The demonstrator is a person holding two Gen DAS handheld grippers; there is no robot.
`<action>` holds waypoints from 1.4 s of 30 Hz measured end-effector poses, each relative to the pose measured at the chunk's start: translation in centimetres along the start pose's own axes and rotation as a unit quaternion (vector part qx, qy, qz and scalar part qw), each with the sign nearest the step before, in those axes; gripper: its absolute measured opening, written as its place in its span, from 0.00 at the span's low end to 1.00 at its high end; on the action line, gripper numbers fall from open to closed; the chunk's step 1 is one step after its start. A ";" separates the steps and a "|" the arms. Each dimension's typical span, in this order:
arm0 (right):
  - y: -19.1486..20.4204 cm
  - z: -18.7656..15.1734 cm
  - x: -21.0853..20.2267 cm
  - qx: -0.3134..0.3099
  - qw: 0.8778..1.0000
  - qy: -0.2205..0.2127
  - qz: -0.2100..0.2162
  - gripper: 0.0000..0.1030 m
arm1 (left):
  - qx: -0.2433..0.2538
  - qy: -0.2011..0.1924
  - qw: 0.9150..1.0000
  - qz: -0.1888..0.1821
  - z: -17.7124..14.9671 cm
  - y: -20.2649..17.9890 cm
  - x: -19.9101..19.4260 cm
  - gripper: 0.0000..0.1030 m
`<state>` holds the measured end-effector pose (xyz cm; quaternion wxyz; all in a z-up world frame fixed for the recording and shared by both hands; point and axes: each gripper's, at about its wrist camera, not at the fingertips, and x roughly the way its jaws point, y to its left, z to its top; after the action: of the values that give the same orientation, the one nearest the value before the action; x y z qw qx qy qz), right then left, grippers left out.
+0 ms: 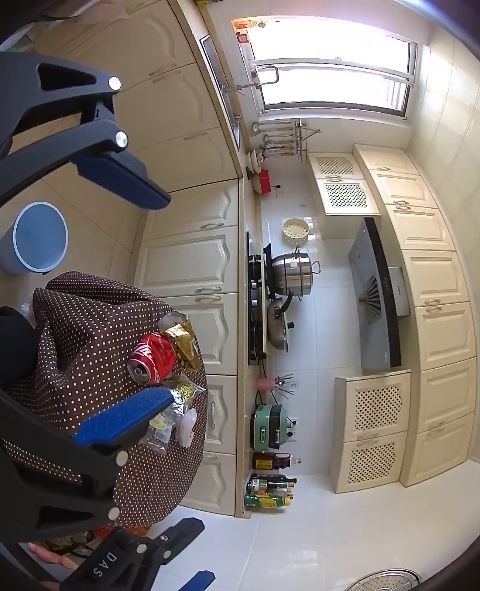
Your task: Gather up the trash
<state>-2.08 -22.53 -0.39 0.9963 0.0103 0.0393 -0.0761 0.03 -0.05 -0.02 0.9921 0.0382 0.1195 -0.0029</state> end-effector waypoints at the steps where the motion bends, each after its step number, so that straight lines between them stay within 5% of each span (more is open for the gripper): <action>1: 0.0 0.0 0.0 0.000 1.000 0.000 0.000 0.94 | 0.000 0.000 1.000 0.000 0.0 0.0 0.0 0.93; 42: 0.6 -0.7 0.4 -0.003 1.000 0.007 0.000 0.94 | -0.007 -0.013 1.000 0.011 -0.4 0.1 -0.6 0.93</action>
<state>-1.66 -21.99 -1.14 0.9960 0.0082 0.0467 -0.0759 -0.68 0.10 -0.28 0.9937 0.0329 0.1066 0.0087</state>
